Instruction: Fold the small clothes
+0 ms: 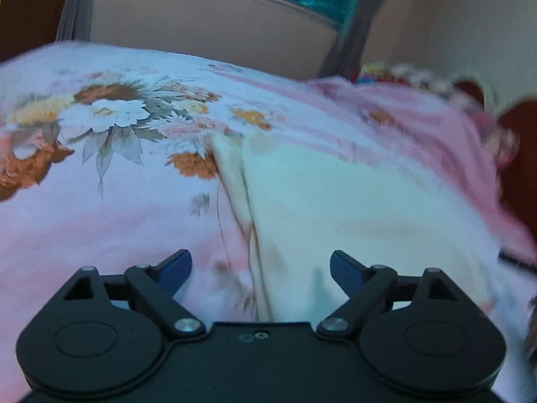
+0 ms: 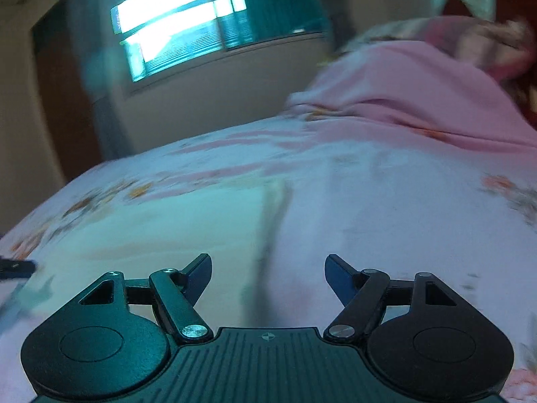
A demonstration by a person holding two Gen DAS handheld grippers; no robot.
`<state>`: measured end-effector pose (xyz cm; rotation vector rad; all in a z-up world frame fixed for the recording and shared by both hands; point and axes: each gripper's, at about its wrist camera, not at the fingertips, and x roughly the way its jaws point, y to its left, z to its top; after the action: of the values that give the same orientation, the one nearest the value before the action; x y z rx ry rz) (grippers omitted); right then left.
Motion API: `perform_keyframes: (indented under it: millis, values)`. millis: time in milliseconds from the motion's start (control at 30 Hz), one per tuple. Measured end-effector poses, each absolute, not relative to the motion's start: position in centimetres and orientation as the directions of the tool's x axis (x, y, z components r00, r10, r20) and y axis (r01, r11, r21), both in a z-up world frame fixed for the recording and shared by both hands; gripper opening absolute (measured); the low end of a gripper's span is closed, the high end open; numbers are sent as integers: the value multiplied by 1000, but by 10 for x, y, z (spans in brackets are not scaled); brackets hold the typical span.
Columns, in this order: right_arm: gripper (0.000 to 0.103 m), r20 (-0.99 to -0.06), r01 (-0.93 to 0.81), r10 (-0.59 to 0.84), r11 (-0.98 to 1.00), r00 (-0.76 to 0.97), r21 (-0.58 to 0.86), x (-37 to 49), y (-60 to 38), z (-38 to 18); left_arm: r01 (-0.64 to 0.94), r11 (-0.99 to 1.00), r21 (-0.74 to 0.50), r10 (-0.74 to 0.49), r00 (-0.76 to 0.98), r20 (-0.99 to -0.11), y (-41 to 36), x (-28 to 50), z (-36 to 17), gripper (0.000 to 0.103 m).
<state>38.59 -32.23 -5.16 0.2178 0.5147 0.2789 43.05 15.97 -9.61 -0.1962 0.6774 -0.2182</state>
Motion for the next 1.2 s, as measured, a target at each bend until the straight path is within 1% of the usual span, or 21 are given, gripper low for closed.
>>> perform_keyframes:
  millis: [67,100,133,167,200,233,267,333,367,400,500,533,567,633,667,800,900,933,1000,1067,1200]
  values:
    - [75,-481,-259,344,937,807,235,377,-305,-66,157,978,-141,-211,720,-661,148,423,-111,91]
    - [72,-546,-251,308,951,780,178,381,-293,-76,172,982,-80,-182,734,-654,143,418,-115,92]
    - [66,-619,-225,253,966,744,125,384,-286,-87,172,981,-88,-188,737,-649,143,419,-112,87]
    - [63,-602,-220,258,966,755,137,384,-287,-87,174,977,-121,-211,745,-633,147,420,-106,85]
    - [55,-570,-221,277,961,773,166,385,-291,-80,179,970,-166,-243,766,-596,152,422,-99,86]
    - [55,-538,-223,297,954,789,200,385,-294,-74,181,962,-204,-267,779,-567,157,426,-95,88]
    - [55,-506,-231,331,940,796,251,390,-298,-68,181,951,-249,-293,781,-552,162,436,-91,88]
    - [55,-514,-217,370,917,774,334,410,-307,-63,189,932,-311,-338,764,-549,166,462,-91,87]
    - [55,-515,-204,374,912,771,356,424,-311,-64,178,932,-316,-336,752,-567,169,477,-95,85]
    - [55,-519,-187,362,914,774,360,437,-314,-65,163,935,-316,-328,740,-587,169,488,-99,81]
    - [55,-543,-176,368,911,755,372,473,-319,-73,174,939,-297,-326,725,-607,169,512,-112,83]
    - [54,-592,-150,328,932,736,330,482,-316,-80,180,946,-269,-313,722,-617,165,515,-115,85]
    - [54,-617,-142,317,938,720,316,491,-316,-90,186,950,-250,-305,722,-621,162,518,-117,85]
    - [54,-606,-143,322,935,728,325,494,-315,-94,191,955,-228,-293,728,-620,159,516,-117,85]
    - [54,-603,-148,319,937,731,315,492,-315,-93,186,954,-234,-294,729,-618,161,514,-116,83]
    - [54,-550,-144,363,905,752,401,453,-338,-82,199,943,-265,-325,712,-622,167,479,-105,82]
    - [54,-531,-201,370,915,762,350,399,-342,-73,198,944,-264,-324,703,-633,168,436,-107,83]
    - [54,-548,-207,375,916,748,344,388,-341,-73,194,950,-244,-308,702,-642,166,423,-111,83]
    - [54,-623,-175,326,940,711,293,374,-336,-85,193,965,-181,-264,725,-636,159,399,-114,84]
    - [54,-617,-179,290,955,731,236,357,-331,-87,169,973,-158,-231,729,-644,156,389,-112,84]
    - [54,-640,-171,239,971,731,168,354,-320,-83,164,979,-122,-203,725,-658,153,385,-109,84]
